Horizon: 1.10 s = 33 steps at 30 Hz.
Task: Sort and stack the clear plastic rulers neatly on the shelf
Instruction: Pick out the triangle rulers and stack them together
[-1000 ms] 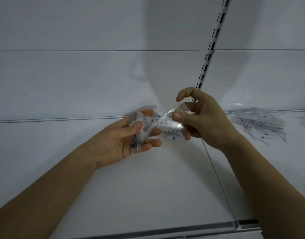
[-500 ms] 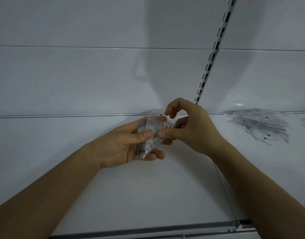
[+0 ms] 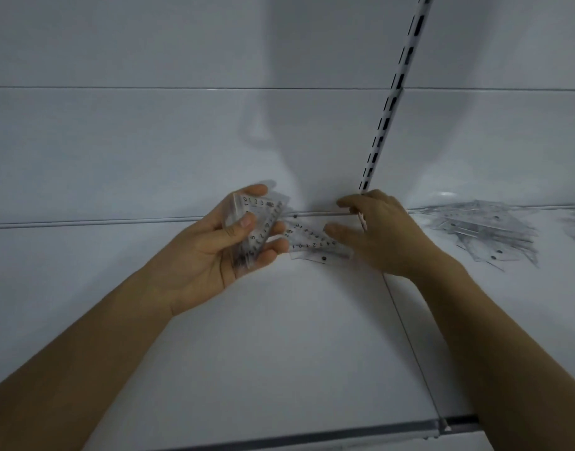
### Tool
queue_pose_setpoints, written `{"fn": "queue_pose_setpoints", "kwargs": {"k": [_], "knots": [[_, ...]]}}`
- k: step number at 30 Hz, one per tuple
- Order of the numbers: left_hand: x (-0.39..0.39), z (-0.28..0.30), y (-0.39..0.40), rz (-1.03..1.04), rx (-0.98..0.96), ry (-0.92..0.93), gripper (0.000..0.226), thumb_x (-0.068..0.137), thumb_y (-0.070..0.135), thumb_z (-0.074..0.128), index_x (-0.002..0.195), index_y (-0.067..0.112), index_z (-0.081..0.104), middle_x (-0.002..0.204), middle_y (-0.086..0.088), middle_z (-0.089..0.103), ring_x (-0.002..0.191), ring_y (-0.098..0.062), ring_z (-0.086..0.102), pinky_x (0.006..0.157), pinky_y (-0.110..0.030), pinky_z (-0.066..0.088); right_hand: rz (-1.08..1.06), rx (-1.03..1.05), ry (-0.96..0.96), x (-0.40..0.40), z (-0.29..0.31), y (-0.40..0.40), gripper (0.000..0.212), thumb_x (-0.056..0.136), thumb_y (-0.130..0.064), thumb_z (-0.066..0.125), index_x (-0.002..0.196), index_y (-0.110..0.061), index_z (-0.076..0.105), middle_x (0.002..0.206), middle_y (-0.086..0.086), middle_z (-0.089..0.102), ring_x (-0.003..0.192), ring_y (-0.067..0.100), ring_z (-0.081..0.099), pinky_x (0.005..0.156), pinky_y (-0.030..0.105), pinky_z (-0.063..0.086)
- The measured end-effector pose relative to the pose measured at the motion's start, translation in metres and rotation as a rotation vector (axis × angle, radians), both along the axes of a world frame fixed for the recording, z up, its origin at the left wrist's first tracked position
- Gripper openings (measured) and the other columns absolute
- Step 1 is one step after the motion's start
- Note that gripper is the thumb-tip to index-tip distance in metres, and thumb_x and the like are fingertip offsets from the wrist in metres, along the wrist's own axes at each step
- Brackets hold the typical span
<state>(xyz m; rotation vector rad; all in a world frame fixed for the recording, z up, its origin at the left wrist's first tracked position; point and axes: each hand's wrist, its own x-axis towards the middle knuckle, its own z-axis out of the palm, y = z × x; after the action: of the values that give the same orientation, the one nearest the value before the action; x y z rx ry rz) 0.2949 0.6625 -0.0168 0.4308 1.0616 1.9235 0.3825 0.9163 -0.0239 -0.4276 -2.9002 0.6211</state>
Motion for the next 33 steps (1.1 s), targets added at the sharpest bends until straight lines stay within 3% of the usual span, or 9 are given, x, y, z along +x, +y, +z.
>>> {"fn": "queue_pose_setpoints", "kwargs": {"k": [3, 8, 14, 17, 20, 23, 27, 29, 33], "knots": [[-0.008, -0.002, -0.004, -0.049, -0.001, 0.014, 0.064, 0.079, 0.01, 0.076, 0.139, 0.022, 0.055, 0.117, -0.022, 0.063, 0.103, -0.035, 0.07, 0.079, -0.032, 0.061, -0.029, 0.028, -0.159, -0.002, -0.004, -0.005, 0.068, 0.079, -0.071, 0.063, 0.133, -0.03, 0.058, 0.129, 0.001, 0.051, 0.126, 0.027, 0.044, 0.108, 0.049, 0.041], [-0.01, -0.007, -0.008, -0.108, -0.004, 0.039, 0.069, 0.074, 0.004, 0.082, 0.136, 0.02, 0.056, 0.127, -0.027, 0.061, 0.115, -0.044, 0.064, 0.086, -0.038, 0.059, -0.012, -0.02, -0.083, -0.003, 0.0, -0.006, 0.03, 0.078, -0.058, 0.076, 0.096, -0.036, 0.066, 0.105, -0.008, 0.055, 0.108, 0.02, 0.052, 0.096, 0.046, 0.048], [-0.012, -0.003, -0.009, -0.069, 0.044, 0.053, 0.068, 0.074, 0.008, 0.085, 0.134, 0.021, 0.056, 0.135, -0.028, 0.058, 0.111, -0.035, 0.067, 0.087, -0.035, 0.058, -0.029, -0.195, -0.003, -0.003, -0.002, -0.005, 0.016, 0.082, -0.037, 0.081, 0.083, -0.028, 0.068, 0.085, -0.015, 0.065, 0.086, 0.006, 0.058, 0.069, 0.018, 0.044], [-0.014, -0.004, -0.008, -0.031, 0.054, 0.041, 0.063, 0.074, 0.006, 0.082, 0.131, 0.021, 0.059, 0.134, -0.028, 0.059, 0.112, -0.035, 0.067, 0.086, -0.034, 0.059, -0.018, -0.296, 0.103, -0.002, 0.001, -0.001, 0.012, 0.084, -0.028, 0.08, 0.079, -0.027, 0.069, 0.081, -0.014, 0.068, 0.084, 0.002, 0.061, 0.071, 0.017, 0.045], [-0.014, -0.003, -0.006, 0.028, 0.039, 0.017, 0.05, 0.082, 0.005, 0.066, 0.128, 0.022, 0.061, 0.128, -0.025, 0.063, 0.108, -0.033, 0.069, 0.082, -0.032, 0.06, 0.006, -0.541, 0.272, -0.001, 0.008, 0.005, 0.008, 0.089, -0.015, 0.075, 0.083, -0.019, 0.071, 0.078, -0.002, 0.074, 0.076, 0.013, 0.069, 0.077, 0.031, 0.056], [-0.013, -0.002, -0.005, 0.031, 0.017, 0.022, 0.048, 0.092, 0.004, 0.049, 0.136, 0.021, 0.057, 0.123, -0.021, 0.065, 0.104, -0.029, 0.07, 0.08, -0.03, 0.06, 0.087, -0.836, 0.431, 0.003, 0.017, 0.003, 0.007, 0.095, -0.007, 0.067, 0.092, -0.011, 0.072, 0.079, 0.005, 0.072, 0.071, 0.018, 0.066, 0.07, 0.032, 0.053], [-0.01, -0.003, -0.005, -0.055, 0.026, 0.007, 0.053, 0.089, 0.006, 0.06, 0.14, 0.021, 0.057, 0.126, -0.018, 0.065, 0.103, -0.032, 0.07, 0.08, -0.03, 0.061, 0.198, -1.135, 0.394, 0.007, 0.021, -0.006, 0.016, 0.082, -0.018, 0.072, 0.095, -0.009, 0.073, 0.077, 0.008, 0.069, 0.066, 0.018, 0.059, 0.066, 0.028, 0.05], [-0.007, -0.006, -0.004, -0.214, 0.064, 0.029, 0.057, 0.088, 0.01, 0.069, 0.143, 0.02, 0.054, 0.136, -0.02, 0.06, 0.109, -0.038, 0.068, 0.084, -0.032, 0.06, 0.251, -1.136, 0.35, 0.006, 0.02, -0.016, 0.019, 0.075, -0.019, 0.076, 0.09, -0.008, 0.075, 0.074, 0.01, 0.069, 0.063, 0.02, 0.057, 0.062, 0.027, 0.05], [-0.002, -0.01, -0.005, -0.419, 0.1, 0.047, 0.06, 0.093, 0.014, 0.068, 0.148, 0.024, 0.047, 0.142, -0.03, 0.05, 0.109, -0.038, 0.068, 0.087, -0.034, 0.059, 0.184, -0.901, 0.352, 0.002, 0.01, -0.035, 0.023, 0.071, -0.022, 0.083, 0.085, -0.006, 0.073, 0.072, 0.011, 0.072, 0.061, 0.025, 0.061, 0.063, 0.036, 0.054]]}}
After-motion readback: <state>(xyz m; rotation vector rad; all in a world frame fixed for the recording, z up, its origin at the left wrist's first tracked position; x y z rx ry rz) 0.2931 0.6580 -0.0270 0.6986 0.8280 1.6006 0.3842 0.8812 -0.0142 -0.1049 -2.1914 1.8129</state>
